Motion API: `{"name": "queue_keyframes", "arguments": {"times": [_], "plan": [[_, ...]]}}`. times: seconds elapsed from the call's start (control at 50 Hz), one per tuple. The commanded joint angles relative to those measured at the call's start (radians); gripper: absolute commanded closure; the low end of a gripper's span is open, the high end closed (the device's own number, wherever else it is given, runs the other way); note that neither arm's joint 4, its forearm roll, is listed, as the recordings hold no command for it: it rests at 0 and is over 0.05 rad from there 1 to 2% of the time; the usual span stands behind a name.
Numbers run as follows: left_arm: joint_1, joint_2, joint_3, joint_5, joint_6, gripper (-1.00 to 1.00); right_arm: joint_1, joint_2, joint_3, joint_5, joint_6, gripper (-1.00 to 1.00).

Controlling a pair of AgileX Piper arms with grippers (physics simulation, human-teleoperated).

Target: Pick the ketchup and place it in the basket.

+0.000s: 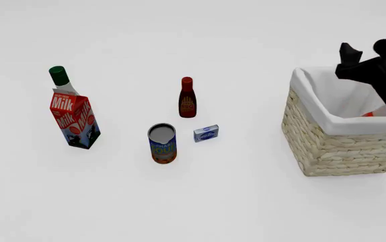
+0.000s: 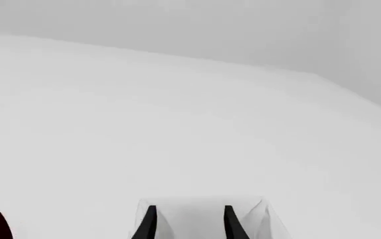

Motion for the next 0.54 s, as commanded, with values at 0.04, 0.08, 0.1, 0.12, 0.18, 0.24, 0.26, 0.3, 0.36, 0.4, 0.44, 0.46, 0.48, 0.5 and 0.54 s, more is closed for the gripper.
{"name": "queue_keyframes", "arguments": {"times": [0.04, 0.08, 0.1, 0.12, 0.18, 0.24, 0.26, 0.3, 0.36, 0.4, 0.44, 0.46, 0.48, 0.5, 0.54], "plan": [[0.003, -0.002, 0.018, -0.013, -0.007, -1.00, 0.149, -0.218, 0.123, 0.019, 0.005, -1.00], [0.001, -0.001, 0.021, -0.015, -0.012, -1.00, 0.176, -0.249, 0.138, 0.026, 0.002, -1.00], [0.001, -0.002, 0.020, -0.014, -0.010, -1.00, 0.175, -0.255, 0.141, 0.028, 0.003, -1.00], [0.000, -0.002, 0.020, -0.014, -0.009, -1.00, 0.176, -0.263, 0.143, 0.031, 0.005, -1.00], [-0.001, -0.005, 0.022, -0.014, -0.007, -1.00, 0.192, -0.310, 0.160, 0.048, 0.016, -1.00], [0.000, -0.005, 0.025, -0.016, -0.009, -1.00, 0.203, -0.335, 0.172, 0.056, 0.018, -1.00], [0.000, -0.006, 0.027, -0.018, -0.008, -1.00, 0.209, -0.348, 0.178, 0.060, 0.020, -1.00], [0.001, -0.005, 0.032, -0.022, -0.012, -1.00, 0.216, -0.374, 0.189, 0.069, 0.026, -1.00], [-0.003, -0.004, 0.037, -0.026, -0.013, -1.00, 0.234, -0.413, 0.209, 0.080, 0.033, -1.00], [-0.004, -0.003, 0.038, -0.029, -0.012, -1.00, 0.238, -0.423, 0.215, 0.083, 0.037, -1.00], [-0.005, 0.002, 0.043, -0.036, -0.015, -1.00, 0.239, -0.436, 0.221, 0.090, 0.042, -1.00], [-0.007, 0.002, 0.044, -0.038, -0.015, -1.00, 0.241, -0.442, 0.223, 0.094, 0.042, -1.00], [-0.009, 0.004, 0.046, -0.041, -0.016, -1.00, 0.244, -0.450, 0.225, 0.099, 0.046, -1.00], [-0.011, 0.006, 0.048, -0.044, -0.018, -1.00, 0.249, -0.458, 0.227, 0.104, 0.047, -1.00], [-0.015, 0.009, 0.055, -0.053, -0.016, -1.00, 0.268, -0.472, 0.232, 0.115, 0.048, -1.00]]}}
